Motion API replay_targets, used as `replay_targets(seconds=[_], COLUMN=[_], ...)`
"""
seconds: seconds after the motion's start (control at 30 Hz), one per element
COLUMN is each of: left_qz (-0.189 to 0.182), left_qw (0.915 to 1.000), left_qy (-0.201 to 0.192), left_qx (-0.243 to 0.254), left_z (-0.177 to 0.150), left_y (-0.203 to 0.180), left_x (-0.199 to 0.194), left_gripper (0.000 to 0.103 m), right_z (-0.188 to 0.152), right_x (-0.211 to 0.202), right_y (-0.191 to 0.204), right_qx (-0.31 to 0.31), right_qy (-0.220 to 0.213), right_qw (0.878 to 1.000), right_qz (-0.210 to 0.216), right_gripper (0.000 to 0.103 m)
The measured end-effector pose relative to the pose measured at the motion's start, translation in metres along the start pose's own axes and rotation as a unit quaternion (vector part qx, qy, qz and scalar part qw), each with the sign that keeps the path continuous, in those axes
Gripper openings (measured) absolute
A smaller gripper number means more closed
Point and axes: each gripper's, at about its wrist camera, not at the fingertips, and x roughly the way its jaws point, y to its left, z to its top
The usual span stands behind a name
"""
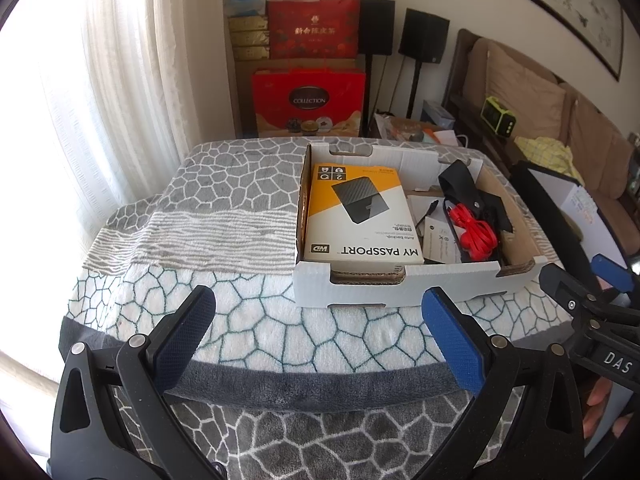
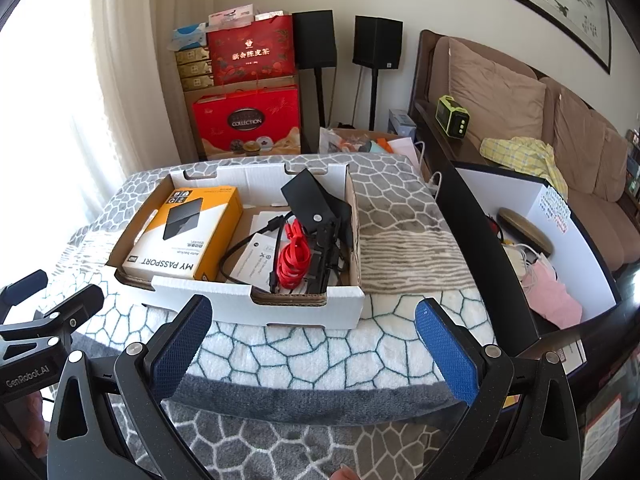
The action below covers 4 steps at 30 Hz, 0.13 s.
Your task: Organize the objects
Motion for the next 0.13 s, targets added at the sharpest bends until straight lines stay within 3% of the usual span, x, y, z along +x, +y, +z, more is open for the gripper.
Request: replay_targets(seconds=[0.13], left_qz=[0.002], left_qw=[1.0], left_qy=[0.0], left_qx=[0.001], left_z=[-0.0005], left_y=[0.0003], left_x=[0.001], left_gripper=[0.103], right_z=[0.0], right_x=[-0.0002], right_y=[0.0001], right_qx=[0.0], right_qy=[0.0], right_qw=[1.0], right_qz=[0.0], right_gripper=[0.102])
